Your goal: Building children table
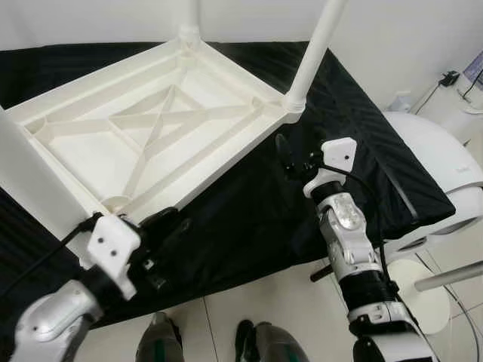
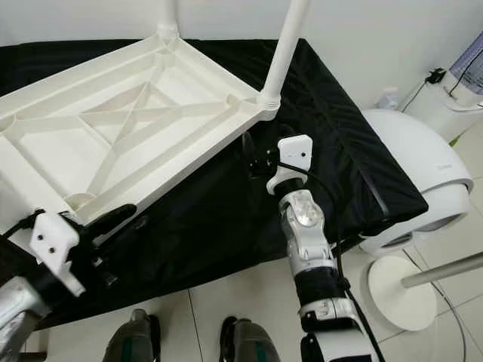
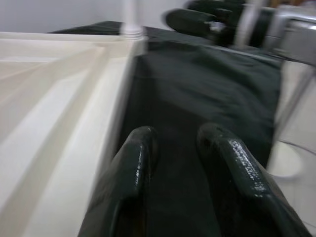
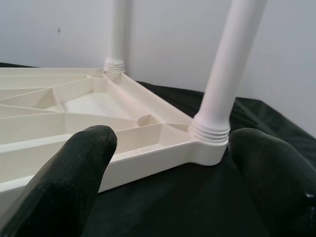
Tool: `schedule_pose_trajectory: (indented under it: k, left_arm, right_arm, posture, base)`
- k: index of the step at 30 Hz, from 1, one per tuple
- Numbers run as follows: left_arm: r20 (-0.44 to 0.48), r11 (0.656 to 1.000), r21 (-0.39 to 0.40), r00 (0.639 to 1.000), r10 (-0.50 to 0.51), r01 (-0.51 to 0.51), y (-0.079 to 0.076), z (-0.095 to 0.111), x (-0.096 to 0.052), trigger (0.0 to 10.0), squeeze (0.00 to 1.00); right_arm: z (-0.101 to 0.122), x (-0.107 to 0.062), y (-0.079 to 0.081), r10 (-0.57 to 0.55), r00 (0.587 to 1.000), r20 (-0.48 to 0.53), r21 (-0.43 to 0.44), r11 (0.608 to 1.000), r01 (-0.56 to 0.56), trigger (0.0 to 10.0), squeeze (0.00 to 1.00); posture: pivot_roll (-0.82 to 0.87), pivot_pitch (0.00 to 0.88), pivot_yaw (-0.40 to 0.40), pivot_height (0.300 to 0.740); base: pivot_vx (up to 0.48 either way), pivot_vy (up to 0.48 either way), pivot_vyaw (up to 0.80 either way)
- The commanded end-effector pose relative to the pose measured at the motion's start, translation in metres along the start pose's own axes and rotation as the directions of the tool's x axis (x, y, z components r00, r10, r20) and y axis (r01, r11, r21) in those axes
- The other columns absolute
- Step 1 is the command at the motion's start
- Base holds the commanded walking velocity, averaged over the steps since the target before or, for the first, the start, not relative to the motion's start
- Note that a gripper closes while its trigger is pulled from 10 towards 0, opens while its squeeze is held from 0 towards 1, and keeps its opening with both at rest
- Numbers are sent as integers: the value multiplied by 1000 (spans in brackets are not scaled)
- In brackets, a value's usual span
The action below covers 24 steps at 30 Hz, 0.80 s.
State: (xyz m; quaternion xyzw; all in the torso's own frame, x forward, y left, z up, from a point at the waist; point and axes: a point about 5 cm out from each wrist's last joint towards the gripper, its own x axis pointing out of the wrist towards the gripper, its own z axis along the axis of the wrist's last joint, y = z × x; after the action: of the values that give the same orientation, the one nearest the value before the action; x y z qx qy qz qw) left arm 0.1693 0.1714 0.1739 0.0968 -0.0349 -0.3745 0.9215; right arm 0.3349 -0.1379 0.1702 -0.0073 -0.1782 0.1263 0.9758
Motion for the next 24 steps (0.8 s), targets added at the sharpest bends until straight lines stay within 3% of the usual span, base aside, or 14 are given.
schedule_pose_trajectory:
  k: [1, 11, 13, 18, 24]
  left_arm:
    - [-6, 999, -34, 999, -34, 33, 1, 3, -7, 10000, 0]
    - [-59, 998, -70, 998, -6, 2, 9, 5, -27, 10000, 0]
    - [-81, 996, -86, 997, -1, -6, 10, 10, -38, 10000, 0]
    - [-90, 992, -123, 995, -31, 19, 12, 18, -49, 10000, 0]
    - [-83, 990, -136, 995, -55, 43, 10, 23, -50, 10000, 0]
  right_arm:
    - [-1, 0, -6, -11, 1000, 4, -9, 1000, 11, 10000, 0]
    - [0, 9, -10, 6, 1000, 5, -20, 1000, -6, 10000, 0]
    - [0, 13, -9, 22, 1000, 6, -20, 1000, -22, 10000, 0]
    - [-1, 17, -7, 38, 999, 6, -20, 999, -38, 10000, 0]
    - [-1, 19, -7, 41, 999, 7, -21, 999, -41, 10000, 0]
  posture:
    - [185, 149, -125, 740]
    - [208, 157, -153, 740]
    - [219, 161, -163, 740]
    - [228, 163, -169, 740]
    - [230, 166, -168, 740]
  base:
    - [0, 0, 0]
    - [0, 0, 0]
    - [0, 0, 0]
    - [0, 0, 0]
    - [0, 0, 0]
